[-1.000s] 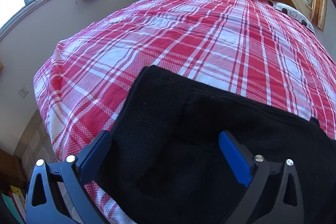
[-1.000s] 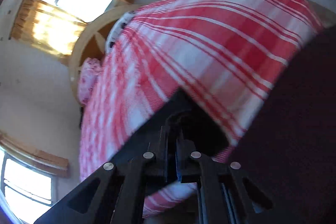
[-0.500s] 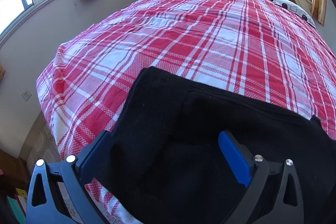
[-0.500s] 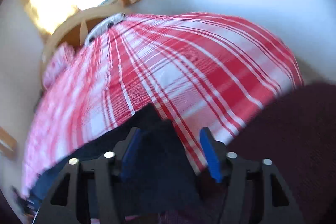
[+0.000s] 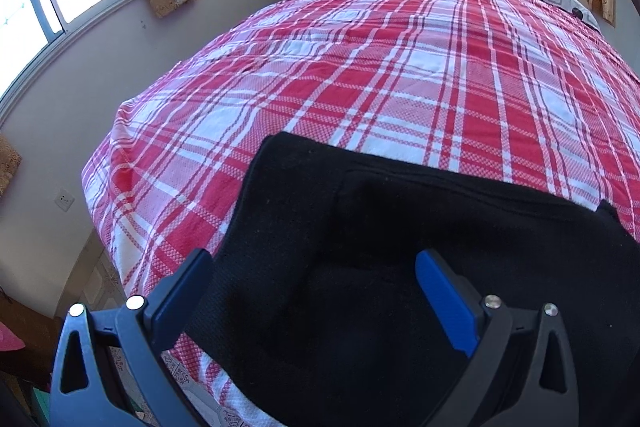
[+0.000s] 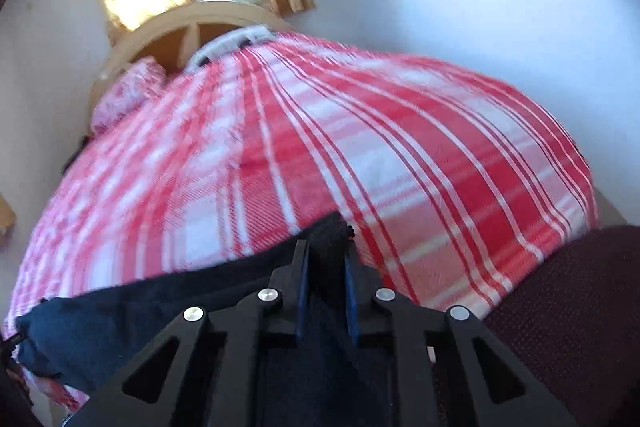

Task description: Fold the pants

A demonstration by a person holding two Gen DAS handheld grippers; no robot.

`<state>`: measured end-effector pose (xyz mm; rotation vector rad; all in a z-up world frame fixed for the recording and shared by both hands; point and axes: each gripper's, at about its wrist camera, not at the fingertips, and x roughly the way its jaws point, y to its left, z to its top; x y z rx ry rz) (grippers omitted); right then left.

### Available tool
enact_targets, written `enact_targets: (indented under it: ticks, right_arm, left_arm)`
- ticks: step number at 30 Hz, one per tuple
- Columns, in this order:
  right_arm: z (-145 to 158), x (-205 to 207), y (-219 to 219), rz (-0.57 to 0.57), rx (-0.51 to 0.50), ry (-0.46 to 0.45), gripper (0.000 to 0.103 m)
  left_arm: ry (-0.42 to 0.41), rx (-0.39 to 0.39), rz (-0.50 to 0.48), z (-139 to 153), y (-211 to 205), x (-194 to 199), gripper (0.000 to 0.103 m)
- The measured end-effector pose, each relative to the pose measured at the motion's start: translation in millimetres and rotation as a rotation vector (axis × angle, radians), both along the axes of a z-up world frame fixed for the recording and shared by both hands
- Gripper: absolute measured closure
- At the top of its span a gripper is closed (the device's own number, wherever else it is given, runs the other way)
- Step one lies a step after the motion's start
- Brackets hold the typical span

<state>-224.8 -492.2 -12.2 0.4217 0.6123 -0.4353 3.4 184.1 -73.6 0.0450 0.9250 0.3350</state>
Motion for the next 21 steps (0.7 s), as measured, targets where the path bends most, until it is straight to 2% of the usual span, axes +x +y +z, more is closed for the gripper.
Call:
enact_targets:
  ticks: [3, 6, 9, 11, 15, 17, 19, 21]
  right_arm:
    - [6, 6, -7, -0.003, -0.001, -0.033, 0.087]
    - [-5, 12, -19, -0.051, 0.001, 0.025, 0.087]
    - [-28, 17, -33, -0.069, 0.077, 0.067, 0.087]
    - [-32, 15, -35, -0.050, 0.114, 0.032, 0.087]
    - [-12, 7, -29, 0.004, 0.101, -0.119, 0.087]
    - [-9, 10, -33, -0.002, 0.097, -0.139, 0.087]
    - [-20, 20, -44, -0.010, 0.139, -0.118, 0.086]
    - [-42, 30, -59, -0.028, 0.212, -0.051, 0.076]
  left_arm:
    - [-0.001, 0.001, 0.003, 0, 0, 0, 0.000]
    - [-0.002, -0.002, 0.006, 0, 0, 0, 0.000]
    - [0.000, 0.005, 0.003, 1, -1, 1, 0.000]
    - [0.001, 0.011, 0.001, 1, -1, 2, 0.000]
    - [-0.001, 0.011, 0.013, 0, -1, 2, 0.000]
    - [-0.004, 0.009, 0.019, 0, -1, 2, 0.000]
    - [-0.006, 0.008, 0.020, 0, -1, 2, 0.000]
    - [-0.003, 0.003, 0.017, 1, 0, 2, 0.000]
